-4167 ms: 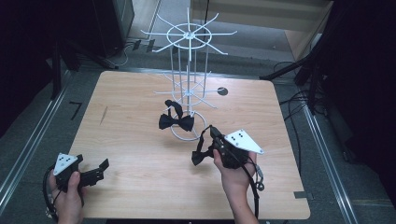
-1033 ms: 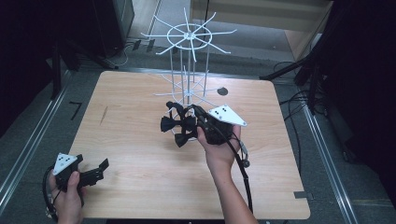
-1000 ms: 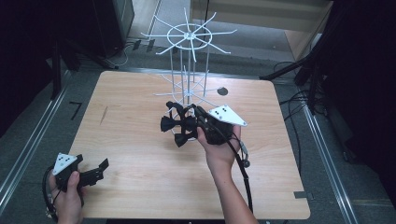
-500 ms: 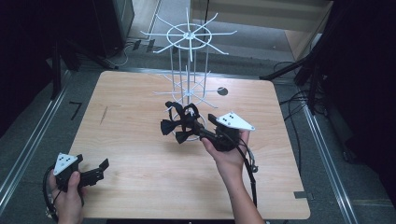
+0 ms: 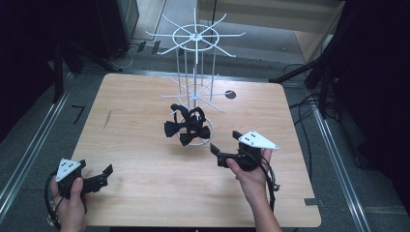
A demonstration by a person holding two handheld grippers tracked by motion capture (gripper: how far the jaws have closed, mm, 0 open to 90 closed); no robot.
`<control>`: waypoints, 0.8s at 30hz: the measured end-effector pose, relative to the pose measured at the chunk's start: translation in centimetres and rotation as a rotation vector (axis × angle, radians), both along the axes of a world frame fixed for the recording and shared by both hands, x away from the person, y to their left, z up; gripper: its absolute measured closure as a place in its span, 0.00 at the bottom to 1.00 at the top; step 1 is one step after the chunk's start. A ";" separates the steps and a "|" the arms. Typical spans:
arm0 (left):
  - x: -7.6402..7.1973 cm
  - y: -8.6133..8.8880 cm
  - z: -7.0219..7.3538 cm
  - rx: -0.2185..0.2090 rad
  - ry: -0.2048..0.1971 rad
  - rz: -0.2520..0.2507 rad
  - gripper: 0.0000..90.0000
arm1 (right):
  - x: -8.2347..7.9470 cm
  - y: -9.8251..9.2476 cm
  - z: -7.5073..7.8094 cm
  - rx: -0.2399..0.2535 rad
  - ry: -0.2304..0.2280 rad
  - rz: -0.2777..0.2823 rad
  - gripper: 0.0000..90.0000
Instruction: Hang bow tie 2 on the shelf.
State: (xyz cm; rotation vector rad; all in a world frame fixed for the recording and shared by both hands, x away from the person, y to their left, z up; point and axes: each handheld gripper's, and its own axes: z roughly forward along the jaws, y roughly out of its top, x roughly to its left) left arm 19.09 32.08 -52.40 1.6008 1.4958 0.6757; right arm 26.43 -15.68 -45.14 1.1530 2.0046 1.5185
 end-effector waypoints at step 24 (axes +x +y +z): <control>-0.1 -0.1 0.0 0.000 -0.003 0.002 0.00 | -1.9 -6.5 -4.2 -0.017 0.047 -0.109 0.09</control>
